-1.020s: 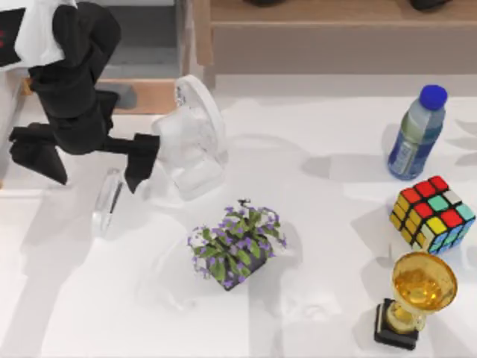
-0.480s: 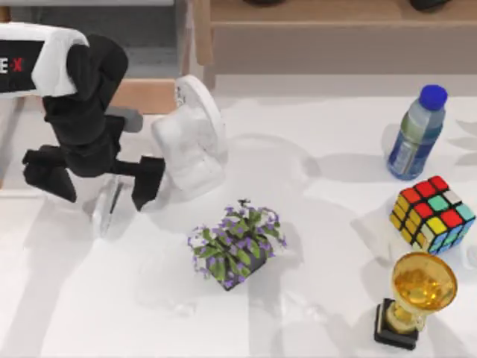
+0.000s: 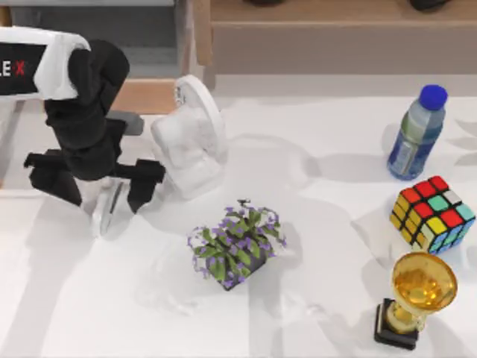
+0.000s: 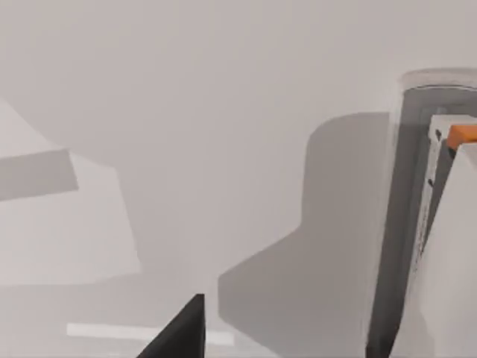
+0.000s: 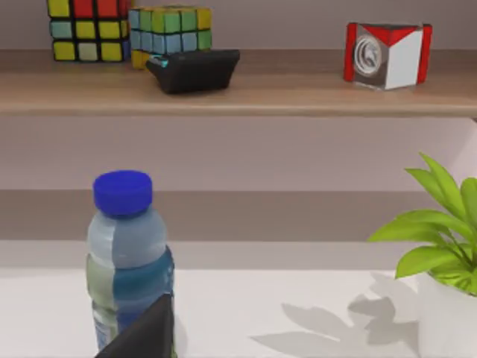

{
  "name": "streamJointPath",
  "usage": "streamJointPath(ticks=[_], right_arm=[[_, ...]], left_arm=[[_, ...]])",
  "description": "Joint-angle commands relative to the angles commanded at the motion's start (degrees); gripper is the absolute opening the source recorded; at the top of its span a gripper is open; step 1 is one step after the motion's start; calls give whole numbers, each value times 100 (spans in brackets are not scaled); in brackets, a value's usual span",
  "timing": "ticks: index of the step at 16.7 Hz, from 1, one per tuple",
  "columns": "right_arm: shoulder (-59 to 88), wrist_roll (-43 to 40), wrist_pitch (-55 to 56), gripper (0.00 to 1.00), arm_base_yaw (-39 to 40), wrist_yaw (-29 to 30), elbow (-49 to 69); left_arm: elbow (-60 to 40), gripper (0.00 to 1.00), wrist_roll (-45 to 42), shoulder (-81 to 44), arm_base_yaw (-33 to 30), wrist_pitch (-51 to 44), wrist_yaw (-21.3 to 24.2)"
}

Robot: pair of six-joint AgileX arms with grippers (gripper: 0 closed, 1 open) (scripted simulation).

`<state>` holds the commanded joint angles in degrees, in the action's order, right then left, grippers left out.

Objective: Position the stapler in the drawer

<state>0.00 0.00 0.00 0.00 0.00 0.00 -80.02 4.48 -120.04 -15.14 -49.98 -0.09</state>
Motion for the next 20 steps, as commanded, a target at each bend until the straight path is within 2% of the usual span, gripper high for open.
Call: streamJointPath(ticks=[9, 20], right_arm=[[0, 0, 0, 100, 0, 0, 0], [0, 0, 0, 100, 0, 0, 0]], left_arm=[[0, 2, 0, 0, 0, 0, 0], [-80, 0, -1, 54, 4, -104, 1]])
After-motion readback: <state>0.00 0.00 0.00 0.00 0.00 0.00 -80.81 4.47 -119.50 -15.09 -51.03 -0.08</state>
